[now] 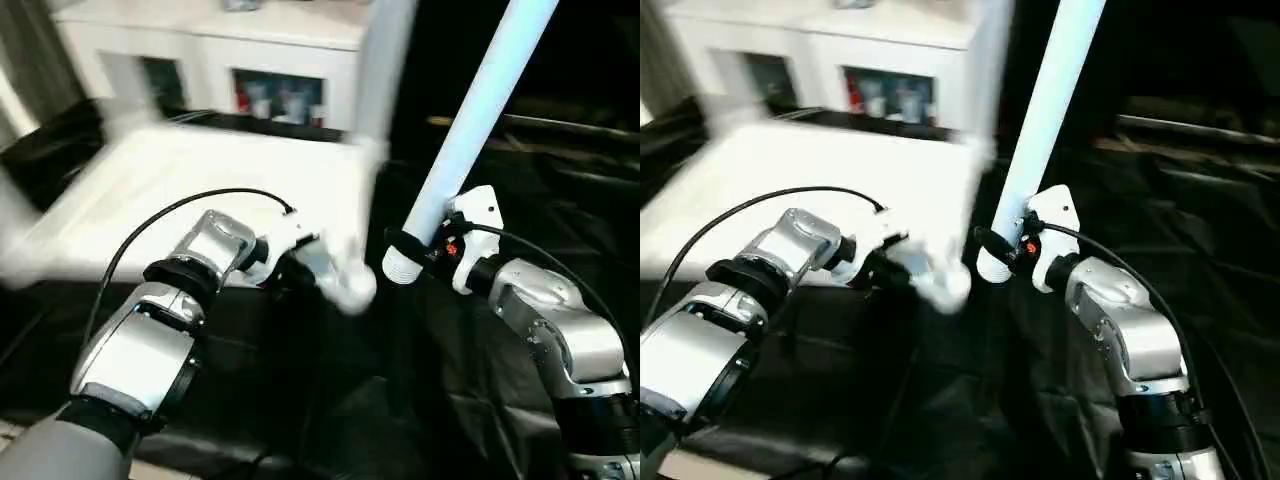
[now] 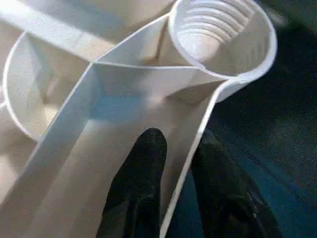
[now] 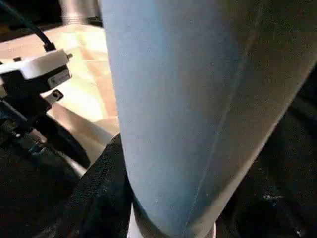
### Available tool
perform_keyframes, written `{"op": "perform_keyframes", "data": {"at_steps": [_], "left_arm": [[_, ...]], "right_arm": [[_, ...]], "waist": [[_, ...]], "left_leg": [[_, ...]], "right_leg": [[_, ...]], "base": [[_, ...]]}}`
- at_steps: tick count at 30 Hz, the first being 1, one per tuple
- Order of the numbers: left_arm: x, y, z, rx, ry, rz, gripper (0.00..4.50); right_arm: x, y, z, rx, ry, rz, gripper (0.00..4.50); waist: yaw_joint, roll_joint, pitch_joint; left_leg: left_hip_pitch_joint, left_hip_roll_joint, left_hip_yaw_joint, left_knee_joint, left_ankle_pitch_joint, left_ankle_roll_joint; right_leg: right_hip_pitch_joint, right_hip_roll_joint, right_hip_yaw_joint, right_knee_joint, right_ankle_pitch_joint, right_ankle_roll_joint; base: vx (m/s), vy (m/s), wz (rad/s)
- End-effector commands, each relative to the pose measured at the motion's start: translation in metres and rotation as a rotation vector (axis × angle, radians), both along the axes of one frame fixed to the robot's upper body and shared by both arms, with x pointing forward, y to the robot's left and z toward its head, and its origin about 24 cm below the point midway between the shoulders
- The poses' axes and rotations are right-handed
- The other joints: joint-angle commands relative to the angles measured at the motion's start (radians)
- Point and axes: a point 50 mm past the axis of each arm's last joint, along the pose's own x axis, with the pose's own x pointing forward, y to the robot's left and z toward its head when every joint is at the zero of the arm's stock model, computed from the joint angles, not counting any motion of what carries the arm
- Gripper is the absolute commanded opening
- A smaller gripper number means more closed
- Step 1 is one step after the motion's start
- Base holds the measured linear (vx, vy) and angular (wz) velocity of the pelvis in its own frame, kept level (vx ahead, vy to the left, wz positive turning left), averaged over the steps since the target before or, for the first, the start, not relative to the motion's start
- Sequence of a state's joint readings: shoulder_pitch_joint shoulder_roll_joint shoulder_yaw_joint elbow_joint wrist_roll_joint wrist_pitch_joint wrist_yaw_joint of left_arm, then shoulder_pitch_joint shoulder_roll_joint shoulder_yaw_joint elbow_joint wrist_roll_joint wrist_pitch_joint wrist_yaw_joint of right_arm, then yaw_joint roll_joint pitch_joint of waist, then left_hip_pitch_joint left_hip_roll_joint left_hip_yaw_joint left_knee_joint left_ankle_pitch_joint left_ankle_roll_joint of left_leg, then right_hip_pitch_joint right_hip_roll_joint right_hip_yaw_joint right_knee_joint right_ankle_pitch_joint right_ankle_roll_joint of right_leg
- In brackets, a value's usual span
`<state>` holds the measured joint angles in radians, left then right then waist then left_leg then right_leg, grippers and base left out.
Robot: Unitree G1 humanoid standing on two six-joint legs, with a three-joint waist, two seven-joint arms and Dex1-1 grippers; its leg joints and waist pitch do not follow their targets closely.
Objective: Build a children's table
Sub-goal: Pick table leg
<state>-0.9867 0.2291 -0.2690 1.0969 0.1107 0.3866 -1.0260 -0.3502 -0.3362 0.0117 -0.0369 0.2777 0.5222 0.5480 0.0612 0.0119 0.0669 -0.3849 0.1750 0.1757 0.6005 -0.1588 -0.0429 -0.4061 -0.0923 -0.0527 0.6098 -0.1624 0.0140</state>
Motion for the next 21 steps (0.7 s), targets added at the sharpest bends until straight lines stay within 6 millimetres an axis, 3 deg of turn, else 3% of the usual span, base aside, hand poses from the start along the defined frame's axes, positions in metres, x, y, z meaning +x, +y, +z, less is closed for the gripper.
{"op": "perform_keyframes", "data": {"at_steps": [1,6,8,11,13,17,18,21], "left_arm": [[-0.004,0.006,-0.011,0.002,0.013,0.075,0.83],[-0.005,-0.002,-0.008,-0.005,-0.085,0.051,0.43],[-0.007,-0.008,-0.004,-0.063,-0.112,0.054,0.27],[-0.014,-0.01,-0.002,-0.04,-0.285,-0.078,0.1],[-0.019,-0.008,-0.004,-0.02,-0.301,-0.132,0.68],[-0.025,-0.006,-0.006,-0.063,-0.245,-0.081,0.66],[-0.025,-0.006,-0.006,-0.063,-0.245,-0.081,1.04],[-0.025,0.0,-0.007,-0.047,-0.202,-0.008,1.08]], "right_arm": [[0.0,-0.002,0.0,0.011,0.007,-0.012,1.87],[0.0,-0.002,0.0,0.011,0.009,-0.017,1.87],[0.0,-0.003,0.0,0.01,0.009,-0.019,1.87],[-0.001,-0.002,-0.001,0.006,0.012,-0.019,1.87],[-0.001,-0.001,-0.002,0.008,0.012,-0.017,1.87],[-0.001,0.0,-0.001,0.011,0.012,-0.014,1.87],[-0.001,0.0,-0.001,0.011,0.012,-0.014,1.87],[0.0,0.0,-0.001,0.009,0.012,-0.008,1.87]], "waist": [[0.013,-0.018,-0.075],[0.015,-0.01,-0.076],[0.016,-0.01,-0.077],[0.013,-0.012,-0.079],[0.011,-0.008,-0.078],[0.012,-0.01,-0.073],[0.012,-0.011,-0.073],[0.013,-0.012,-0.071]], "left_leg": [[0.012,0.036,-0.02,-0.077,-0.298,0.004],[0.018,0.042,-0.017,-0.077,-0.284,0.021],[0.016,0.041,-0.016,-0.077,-0.283,0.022],[0.01,0.045,-0.018,-0.081,-0.274,0.024],[0.014,0.046,-0.017,-0.083,-0.287,0.02],[0.02,0.045,-0.015,-0.083,-0.321,0.003],[0.022,0.045,-0.015,-0.083,-0.327,-0.001],[0.021,0.045,-0.017,-0.086,-0.334,-0.008]], "right_leg": [[0.052,-0.059,0.03,-0.091,-0.377,-0.198],[0.048,-0.056,0.031,-0.088,-0.321,-0.229],[0.047,-0.054,0.03,-0.087,-0.31,-0.228],[0.05,-0.055,0.03,-0.084,-0.269,-0.232],[0.047,-0.054,0.032,-0.082,-0.276,-0.222],[0.039,-0.057,0.032,-0.09,-0.367,-0.201],[0.037,-0.057,0.033,-0.091,-0.378,-0.198],[0.036,-0.055,0.033,-0.091,-0.383,-0.188]], "base": [[0.0,0.0,0.0],[0.0,0.0,0.0],[0.0,0.0,0.0],[0.0,0.0,0.0],[0.0,0.0,0.0],[0.0,0.0,0.0],[0.0,0.0,0.0],[0.0,0.0,0.0]]}}
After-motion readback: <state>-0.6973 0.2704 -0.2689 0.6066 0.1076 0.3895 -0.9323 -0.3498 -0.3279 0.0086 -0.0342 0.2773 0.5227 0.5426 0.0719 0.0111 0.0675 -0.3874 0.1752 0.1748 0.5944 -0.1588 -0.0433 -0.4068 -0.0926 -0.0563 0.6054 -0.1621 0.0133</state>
